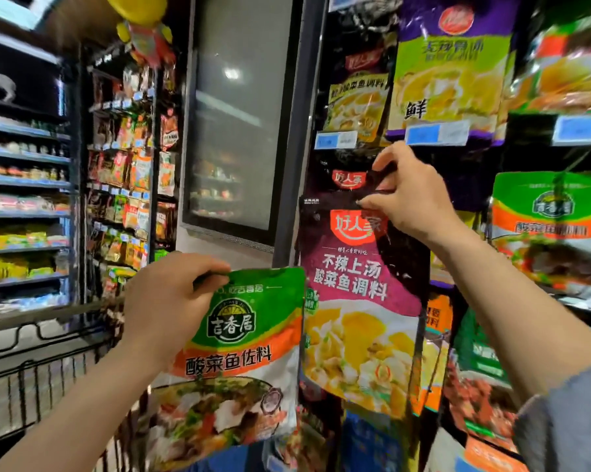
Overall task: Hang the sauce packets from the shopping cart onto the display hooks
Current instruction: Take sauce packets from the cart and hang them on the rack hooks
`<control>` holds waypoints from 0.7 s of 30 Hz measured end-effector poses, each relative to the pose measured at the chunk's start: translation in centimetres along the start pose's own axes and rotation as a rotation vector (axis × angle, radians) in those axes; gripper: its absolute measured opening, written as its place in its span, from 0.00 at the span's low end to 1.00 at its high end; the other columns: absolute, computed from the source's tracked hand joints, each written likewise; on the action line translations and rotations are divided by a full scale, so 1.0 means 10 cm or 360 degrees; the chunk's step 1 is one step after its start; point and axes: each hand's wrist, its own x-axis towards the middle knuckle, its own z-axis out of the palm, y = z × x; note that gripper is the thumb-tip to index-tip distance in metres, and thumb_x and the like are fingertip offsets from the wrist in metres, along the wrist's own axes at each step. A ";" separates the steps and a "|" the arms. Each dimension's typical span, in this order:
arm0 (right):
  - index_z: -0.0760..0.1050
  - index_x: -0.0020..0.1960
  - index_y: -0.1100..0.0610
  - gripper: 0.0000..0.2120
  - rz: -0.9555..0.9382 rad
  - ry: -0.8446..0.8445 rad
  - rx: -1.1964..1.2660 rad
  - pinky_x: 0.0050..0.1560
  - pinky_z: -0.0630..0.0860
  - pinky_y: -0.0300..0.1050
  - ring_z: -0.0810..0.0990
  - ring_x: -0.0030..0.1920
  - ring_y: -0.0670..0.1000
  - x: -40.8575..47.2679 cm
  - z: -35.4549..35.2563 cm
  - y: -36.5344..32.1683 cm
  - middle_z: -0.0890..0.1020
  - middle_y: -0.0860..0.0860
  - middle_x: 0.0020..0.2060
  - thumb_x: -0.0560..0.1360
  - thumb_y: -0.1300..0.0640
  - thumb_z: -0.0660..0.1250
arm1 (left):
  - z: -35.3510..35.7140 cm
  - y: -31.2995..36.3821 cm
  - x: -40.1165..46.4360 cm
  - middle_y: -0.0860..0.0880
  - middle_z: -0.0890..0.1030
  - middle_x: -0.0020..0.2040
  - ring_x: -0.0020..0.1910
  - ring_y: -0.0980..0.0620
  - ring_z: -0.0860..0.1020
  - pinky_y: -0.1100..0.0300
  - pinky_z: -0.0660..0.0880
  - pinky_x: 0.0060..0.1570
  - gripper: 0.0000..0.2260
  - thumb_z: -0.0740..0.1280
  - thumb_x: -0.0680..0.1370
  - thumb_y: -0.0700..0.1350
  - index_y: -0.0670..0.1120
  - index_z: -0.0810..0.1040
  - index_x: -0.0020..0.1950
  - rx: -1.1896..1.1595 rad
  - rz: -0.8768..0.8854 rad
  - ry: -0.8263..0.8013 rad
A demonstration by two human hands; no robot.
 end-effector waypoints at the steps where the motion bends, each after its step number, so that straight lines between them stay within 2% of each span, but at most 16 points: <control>1: 0.67 0.53 0.53 0.23 -0.0008 0.0009 0.0032 0.44 0.74 0.49 0.79 0.41 0.53 0.10 0.04 0.05 0.79 0.50 0.39 0.66 0.55 0.76 | 0.07 -0.03 0.08 0.54 0.84 0.41 0.41 0.52 0.80 0.61 0.73 0.38 0.09 0.66 0.70 0.46 0.48 0.85 0.45 -0.0007 0.0002 0.0015; 5: 0.65 0.54 0.53 0.24 0.0004 0.0067 0.0185 0.43 0.74 0.47 0.79 0.39 0.49 0.48 0.33 0.33 0.79 0.47 0.35 0.66 0.57 0.76 | 0.34 -0.11 0.36 0.56 0.83 0.41 0.41 0.55 0.79 0.58 0.75 0.37 0.09 0.66 0.70 0.46 0.50 0.84 0.46 0.0004 0.0033 0.0095; 7: 0.65 0.55 0.54 0.25 0.0009 0.0115 0.0273 0.44 0.74 0.47 0.79 0.40 0.50 0.68 0.49 0.50 0.78 0.46 0.34 0.66 0.58 0.77 | 0.49 -0.16 0.51 0.58 0.82 0.41 0.41 0.59 0.77 0.60 0.73 0.37 0.08 0.67 0.70 0.46 0.51 0.84 0.45 0.0034 0.0040 0.0162; 10: 0.64 0.57 0.54 0.26 -0.0021 0.0174 0.0358 0.45 0.73 0.46 0.78 0.40 0.50 0.99 0.76 0.73 0.76 0.44 0.33 0.66 0.58 0.77 | 0.70 -0.23 0.73 0.58 0.81 0.40 0.42 0.59 0.75 0.61 0.72 0.36 0.08 0.68 0.70 0.46 0.51 0.84 0.45 0.0123 0.0082 0.0207; 15: 0.63 0.57 0.53 0.26 -0.0012 0.0227 0.0522 0.48 0.75 0.51 0.78 0.43 0.51 1.47 1.16 1.01 0.74 0.42 0.34 0.67 0.59 0.76 | 0.97 -0.38 1.06 0.62 0.78 0.40 0.40 0.60 0.76 0.67 0.70 0.37 0.08 0.67 0.70 0.47 0.52 0.84 0.46 0.0260 0.0046 0.0221; 18: 0.63 0.60 0.53 0.29 -0.0031 0.0265 0.0616 0.48 0.76 0.48 0.79 0.44 0.50 1.68 1.33 1.14 0.75 0.42 0.36 0.66 0.60 0.76 | 1.12 -0.47 1.21 0.61 0.78 0.40 0.40 0.60 0.76 0.63 0.73 0.37 0.09 0.66 0.69 0.46 0.51 0.84 0.46 0.0249 -0.0005 0.0287; 21: 0.62 0.62 0.53 0.32 0.0028 0.0309 0.0750 0.50 0.78 0.54 0.79 0.45 0.49 1.76 1.40 1.22 0.75 0.43 0.39 0.66 0.61 0.76 | 1.14 -0.51 1.29 0.59 0.79 0.41 0.41 0.52 0.79 0.50 0.77 0.37 0.09 0.66 0.69 0.47 0.51 0.84 0.46 0.0239 -0.0031 0.0349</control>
